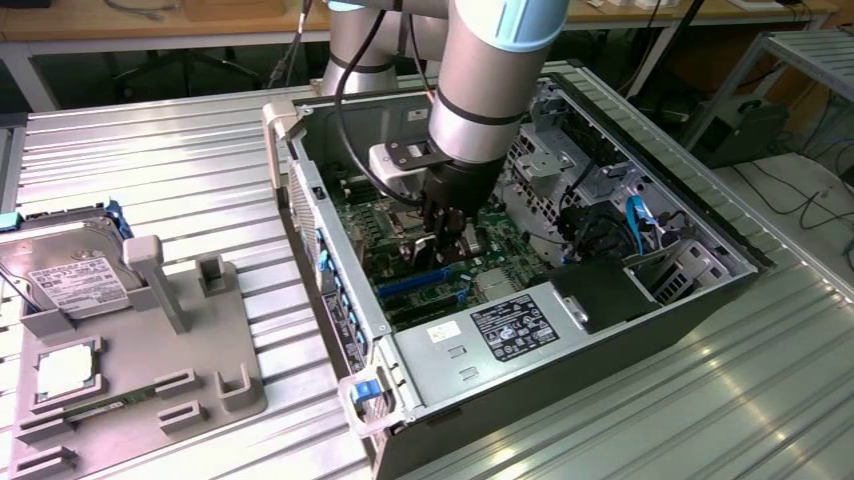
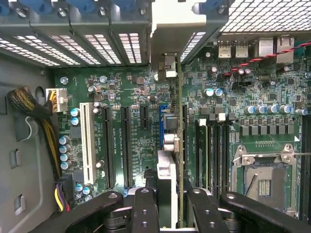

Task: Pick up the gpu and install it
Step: 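Insert the gpu into the slot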

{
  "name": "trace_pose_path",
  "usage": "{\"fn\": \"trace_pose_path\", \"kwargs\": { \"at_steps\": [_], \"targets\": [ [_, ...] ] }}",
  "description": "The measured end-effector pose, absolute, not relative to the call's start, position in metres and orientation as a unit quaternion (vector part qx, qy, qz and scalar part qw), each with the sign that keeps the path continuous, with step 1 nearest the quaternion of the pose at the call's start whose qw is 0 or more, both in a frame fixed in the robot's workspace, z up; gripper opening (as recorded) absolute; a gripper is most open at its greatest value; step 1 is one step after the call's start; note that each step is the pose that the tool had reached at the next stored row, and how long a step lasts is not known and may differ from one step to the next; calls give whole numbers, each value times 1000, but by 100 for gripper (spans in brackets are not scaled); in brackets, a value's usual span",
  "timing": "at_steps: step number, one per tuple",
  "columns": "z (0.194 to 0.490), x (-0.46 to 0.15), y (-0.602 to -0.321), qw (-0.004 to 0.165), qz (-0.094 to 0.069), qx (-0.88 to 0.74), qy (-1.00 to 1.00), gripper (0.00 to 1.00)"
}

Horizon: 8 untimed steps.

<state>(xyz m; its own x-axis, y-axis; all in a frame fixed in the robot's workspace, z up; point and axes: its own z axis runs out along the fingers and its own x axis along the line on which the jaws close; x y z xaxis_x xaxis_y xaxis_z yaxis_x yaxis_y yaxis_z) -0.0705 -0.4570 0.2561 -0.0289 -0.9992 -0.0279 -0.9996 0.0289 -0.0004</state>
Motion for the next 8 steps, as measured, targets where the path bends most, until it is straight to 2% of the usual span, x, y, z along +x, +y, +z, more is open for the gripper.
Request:
{"fn": "trace_pose_path", "kwargs": {
  "at_steps": [8],
  "targets": [
    [254, -73, -459, 10, 10, -697, 717, 28]
  ]
}}
